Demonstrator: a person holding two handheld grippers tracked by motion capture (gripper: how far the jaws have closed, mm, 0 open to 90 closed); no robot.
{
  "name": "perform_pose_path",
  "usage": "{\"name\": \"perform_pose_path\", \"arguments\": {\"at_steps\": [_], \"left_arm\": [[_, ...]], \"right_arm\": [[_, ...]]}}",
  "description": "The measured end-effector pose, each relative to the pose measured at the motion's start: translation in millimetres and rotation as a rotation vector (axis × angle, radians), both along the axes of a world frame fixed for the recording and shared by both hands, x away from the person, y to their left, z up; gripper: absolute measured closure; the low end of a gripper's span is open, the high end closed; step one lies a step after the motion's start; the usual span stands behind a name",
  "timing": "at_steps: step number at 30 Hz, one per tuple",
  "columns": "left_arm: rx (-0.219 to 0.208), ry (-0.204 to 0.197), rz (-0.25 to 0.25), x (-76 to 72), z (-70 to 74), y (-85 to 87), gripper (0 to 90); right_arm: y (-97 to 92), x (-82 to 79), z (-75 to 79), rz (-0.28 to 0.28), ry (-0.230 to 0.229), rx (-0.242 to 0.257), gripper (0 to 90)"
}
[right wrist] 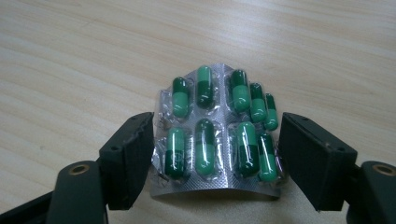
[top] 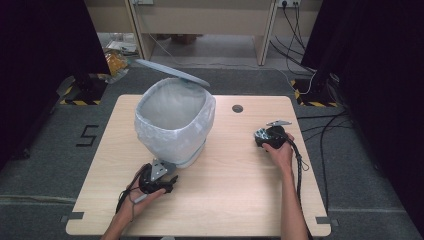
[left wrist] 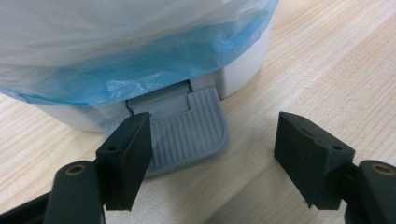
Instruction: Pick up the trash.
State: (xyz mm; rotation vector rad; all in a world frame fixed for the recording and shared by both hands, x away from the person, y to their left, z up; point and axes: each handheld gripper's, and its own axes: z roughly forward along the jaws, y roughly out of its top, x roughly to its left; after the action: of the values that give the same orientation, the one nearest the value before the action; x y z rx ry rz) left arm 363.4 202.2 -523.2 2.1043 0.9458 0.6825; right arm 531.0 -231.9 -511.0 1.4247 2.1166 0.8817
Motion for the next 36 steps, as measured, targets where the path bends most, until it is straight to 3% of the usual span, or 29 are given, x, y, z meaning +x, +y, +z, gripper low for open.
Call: {"name": "perform_pose_path", "arguments": {"at_steps": [7,11,19,25,28,30,36], "left_arm": [[-0.001,0.0,0.0,0.0,0.0,0.0,27.2],[0.0,0.0,0.0,0.0,0.0,0.0,27.2],[0.0,0.002,0.0,0.0,0.1,0.0,27.2],[-0.001,-0.001,0.0,-0.1,-0.1,-0.1,27.2],[0.0,0.0,0.0,0.0,0.0,0.0,27.2],[-0.001,0.0,0.0,0.0,0.0,0.0,27.2],[0.0,0.0,-0.001,0.0,0.0,0.1,27.2]], "right_arm": [[3.9,-12.8,-0.7,0.016,-0.031,-0.003,35.1],[11.4,-28.5,2.8,0.045,-0.076,0.038,36.0],[39.3,-79.6,32.3,0.149,-0.181,0.159,35.6],[57.8,-116.6,41.1,0.228,-0.224,0.162,34.6],[59.3,-121.3,41.2,0.232,-0.208,0.102,34.8],[58.5,-123.1,42.0,0.231,-0.207,0.143,34.9],[62.9,-129.5,51.6,0.243,-0.238,0.165,34.8]]}}
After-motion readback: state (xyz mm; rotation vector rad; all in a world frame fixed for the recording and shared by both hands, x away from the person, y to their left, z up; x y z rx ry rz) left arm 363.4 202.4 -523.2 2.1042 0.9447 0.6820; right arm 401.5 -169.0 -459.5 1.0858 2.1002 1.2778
